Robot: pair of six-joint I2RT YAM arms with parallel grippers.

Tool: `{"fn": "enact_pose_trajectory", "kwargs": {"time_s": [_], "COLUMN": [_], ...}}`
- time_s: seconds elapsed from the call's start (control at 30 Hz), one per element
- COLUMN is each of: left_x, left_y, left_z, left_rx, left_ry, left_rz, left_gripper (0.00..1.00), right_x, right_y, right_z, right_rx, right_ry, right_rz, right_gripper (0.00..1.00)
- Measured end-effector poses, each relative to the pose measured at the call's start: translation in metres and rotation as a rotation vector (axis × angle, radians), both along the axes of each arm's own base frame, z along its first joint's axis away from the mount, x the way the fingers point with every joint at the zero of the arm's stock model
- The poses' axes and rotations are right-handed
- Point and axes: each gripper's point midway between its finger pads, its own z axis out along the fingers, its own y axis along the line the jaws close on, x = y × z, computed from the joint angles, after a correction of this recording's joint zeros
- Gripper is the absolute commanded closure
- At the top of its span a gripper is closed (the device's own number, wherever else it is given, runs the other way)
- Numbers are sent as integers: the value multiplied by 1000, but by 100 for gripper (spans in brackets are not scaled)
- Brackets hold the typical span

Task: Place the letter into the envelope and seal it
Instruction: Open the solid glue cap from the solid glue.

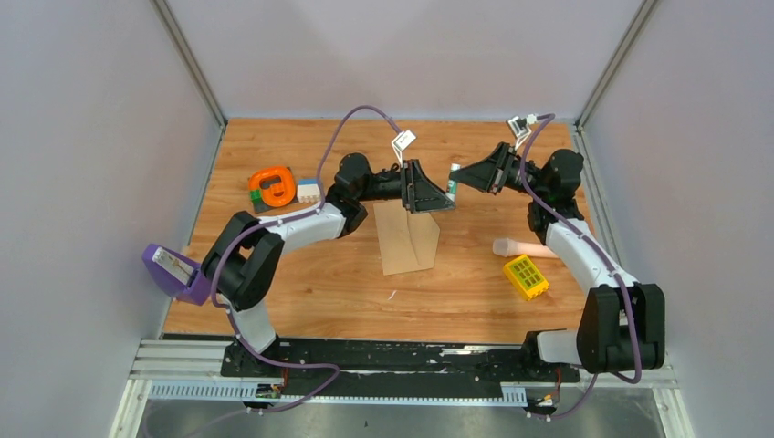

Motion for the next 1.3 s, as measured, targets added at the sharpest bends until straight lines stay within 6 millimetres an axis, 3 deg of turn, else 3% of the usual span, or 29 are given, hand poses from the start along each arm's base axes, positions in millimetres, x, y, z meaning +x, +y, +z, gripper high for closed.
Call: {"fn": "enact_pose_trajectory", "kwargs": {"time_s": [0.27, 0.4, 0.57, 0.63, 0.73, 0.77, 0.83, 1.1, 1.3], "left_x": [-7, -9, -6, -6, -5, -6, -9, -23, -25], "left_y": [-6, -6, -6, -6, -6, -5, -5, 5, 27], "left_z": [4, 7, 3, 3, 2, 1, -1, -28, -52], "left_rx": [-20, -33, -23, -21, -15, -12, -5, 138, 313], "left_ry": [-23, -31, -11, 4, 14, 10, -8, -154, -366], "left_rz": [-37, -46, -41, -42, -41, -45, -64, -157, -186], "left_gripper": [33, 55, 89, 97, 100, 100, 100, 100, 100], "right_x": [-2, -3, -6, -7, -7, -6, -3, 11, 5], "right_y": [2, 2, 4, 4, 4, 4, 3, -13, -26], "right_z": [-2, -3, 1, 2, 1, 0, -2, 18, -9], "right_rx": [16, 21, 28, 26, 18, 14, -10, -182, -283], "right_ry": [19, 33, 25, 8, -1, 8, 11, -118, -99], "right_rz": [3, 5, 19, 21, 22, 22, 21, 49, 96], "right_gripper": [100, 100, 100, 85, 36, 27, 19, 21, 27]}}
